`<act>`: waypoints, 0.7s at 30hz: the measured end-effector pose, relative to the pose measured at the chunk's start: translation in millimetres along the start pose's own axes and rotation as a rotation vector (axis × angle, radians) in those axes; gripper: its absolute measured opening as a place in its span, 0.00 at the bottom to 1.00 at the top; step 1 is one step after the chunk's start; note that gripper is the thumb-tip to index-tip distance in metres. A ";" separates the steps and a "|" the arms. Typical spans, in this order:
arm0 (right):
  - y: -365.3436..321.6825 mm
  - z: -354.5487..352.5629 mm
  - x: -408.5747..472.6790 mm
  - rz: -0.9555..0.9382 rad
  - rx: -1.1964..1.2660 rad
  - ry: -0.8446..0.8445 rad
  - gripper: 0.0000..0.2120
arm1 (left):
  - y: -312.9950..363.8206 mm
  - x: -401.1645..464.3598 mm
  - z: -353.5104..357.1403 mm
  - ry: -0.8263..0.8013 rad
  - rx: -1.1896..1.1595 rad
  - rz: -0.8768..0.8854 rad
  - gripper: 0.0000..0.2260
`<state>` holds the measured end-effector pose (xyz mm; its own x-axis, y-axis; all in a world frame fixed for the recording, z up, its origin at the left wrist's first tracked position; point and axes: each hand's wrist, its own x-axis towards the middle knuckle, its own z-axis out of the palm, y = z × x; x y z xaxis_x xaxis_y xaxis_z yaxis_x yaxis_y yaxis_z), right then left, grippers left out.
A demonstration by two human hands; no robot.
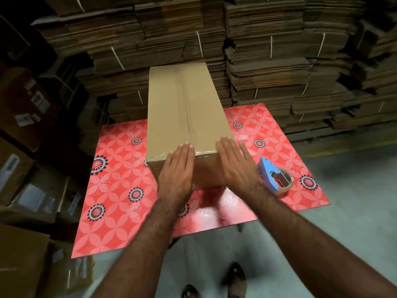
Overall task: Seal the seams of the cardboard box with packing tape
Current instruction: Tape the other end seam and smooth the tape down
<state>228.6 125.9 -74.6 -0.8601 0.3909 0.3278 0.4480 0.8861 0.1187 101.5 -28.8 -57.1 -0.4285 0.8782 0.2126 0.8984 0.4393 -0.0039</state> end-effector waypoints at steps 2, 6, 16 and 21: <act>16.2 -7.7 -6.7 -0.020 0.033 -0.010 0.32 | -10.7 -5.5 -2.5 -0.001 -0.008 0.004 0.40; 28.0 -8.7 10.2 0.024 0.252 0.080 0.28 | -9.2 7.8 -5.5 0.144 -0.103 -0.022 0.28; 33.5 24.8 26.6 -0.116 0.306 0.202 0.25 | -7.8 27.8 27.6 0.127 0.070 -0.054 0.22; 42.2 17.1 24.9 -0.097 0.412 0.204 0.29 | -8.3 29.3 20.6 0.125 0.023 -0.027 0.23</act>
<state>221.9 177.2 -77.4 -0.8090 0.2814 0.5160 0.1986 0.9572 -0.2107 79.5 -2.8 -71.0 -0.4358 0.8362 0.3329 0.8836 0.4679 -0.0184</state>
